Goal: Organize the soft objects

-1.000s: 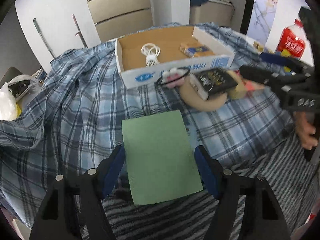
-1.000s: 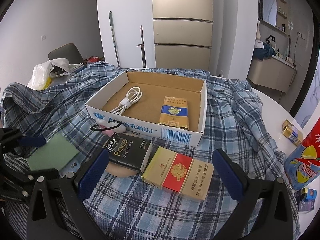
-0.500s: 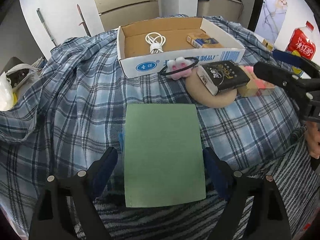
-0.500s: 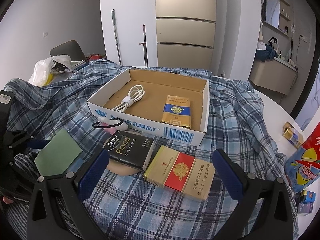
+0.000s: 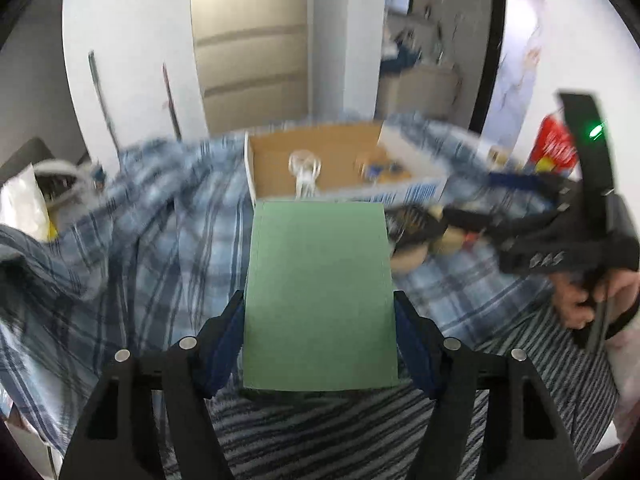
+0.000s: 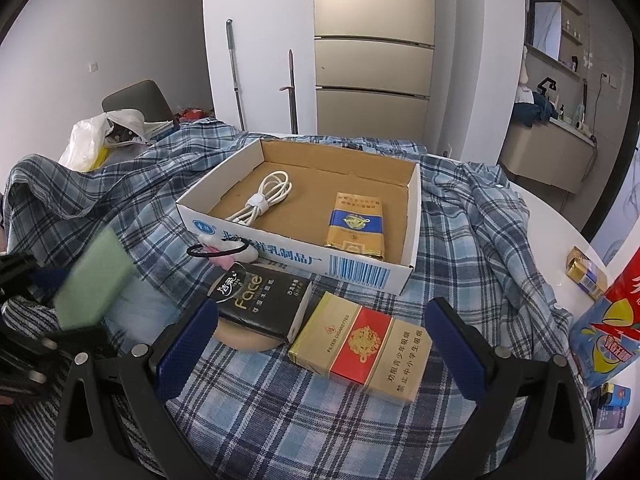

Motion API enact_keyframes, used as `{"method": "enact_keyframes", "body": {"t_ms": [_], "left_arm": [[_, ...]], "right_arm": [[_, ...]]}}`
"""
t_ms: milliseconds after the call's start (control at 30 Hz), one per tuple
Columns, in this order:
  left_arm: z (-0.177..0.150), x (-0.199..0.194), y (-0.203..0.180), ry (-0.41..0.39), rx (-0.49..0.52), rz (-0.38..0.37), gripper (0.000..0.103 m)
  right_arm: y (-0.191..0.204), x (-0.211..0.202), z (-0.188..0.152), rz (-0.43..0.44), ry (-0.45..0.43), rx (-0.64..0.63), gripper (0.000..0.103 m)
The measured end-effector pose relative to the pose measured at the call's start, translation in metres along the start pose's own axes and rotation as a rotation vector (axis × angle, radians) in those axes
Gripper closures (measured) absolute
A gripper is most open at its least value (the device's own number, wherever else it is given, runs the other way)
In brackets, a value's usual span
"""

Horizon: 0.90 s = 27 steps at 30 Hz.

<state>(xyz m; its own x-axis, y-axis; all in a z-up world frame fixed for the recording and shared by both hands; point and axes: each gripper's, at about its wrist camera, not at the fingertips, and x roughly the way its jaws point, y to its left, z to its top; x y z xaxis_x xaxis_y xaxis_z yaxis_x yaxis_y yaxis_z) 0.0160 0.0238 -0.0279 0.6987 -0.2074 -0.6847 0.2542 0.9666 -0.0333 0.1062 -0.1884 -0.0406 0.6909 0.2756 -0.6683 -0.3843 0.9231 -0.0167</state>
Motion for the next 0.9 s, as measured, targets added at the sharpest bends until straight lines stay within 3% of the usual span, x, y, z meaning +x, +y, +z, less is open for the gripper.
{"method": "enact_keyframes", "body": {"t_ms": [133, 333, 433, 600, 767, 900], "left_arm": [[-0.004, -0.009, 0.006, -0.033, -0.004, -0.025, 0.031], [-0.012, -0.016, 0.020, -0.065, -0.020, -0.027, 0.031], [-0.021, -0.016, 0.023, -0.098, -0.037, -0.043, 0.031], [-0.024, -0.029, 0.037, -0.178, -0.117, -0.007, 0.031], [-0.028, -0.021, 0.062, -0.154, -0.232, -0.017, 0.031], [-0.028, -0.015, 0.067, -0.126, -0.262, -0.015, 0.031]], "right_arm": [[0.012, -0.010, 0.003, 0.020, -0.023, -0.058, 0.000], [0.052, -0.015, -0.001, 0.158, 0.026, -0.227, 0.000], [0.069, -0.001, 0.003, 0.183, 0.082, -0.256, 0.010], [0.081, 0.023, 0.012, 0.248, 0.166, -0.177, 0.012], [0.087, 0.042, 0.017, 0.295, 0.307, -0.020, 0.016], [0.096, 0.050, 0.023, 0.203, 0.368, 0.069, 0.016]]}}
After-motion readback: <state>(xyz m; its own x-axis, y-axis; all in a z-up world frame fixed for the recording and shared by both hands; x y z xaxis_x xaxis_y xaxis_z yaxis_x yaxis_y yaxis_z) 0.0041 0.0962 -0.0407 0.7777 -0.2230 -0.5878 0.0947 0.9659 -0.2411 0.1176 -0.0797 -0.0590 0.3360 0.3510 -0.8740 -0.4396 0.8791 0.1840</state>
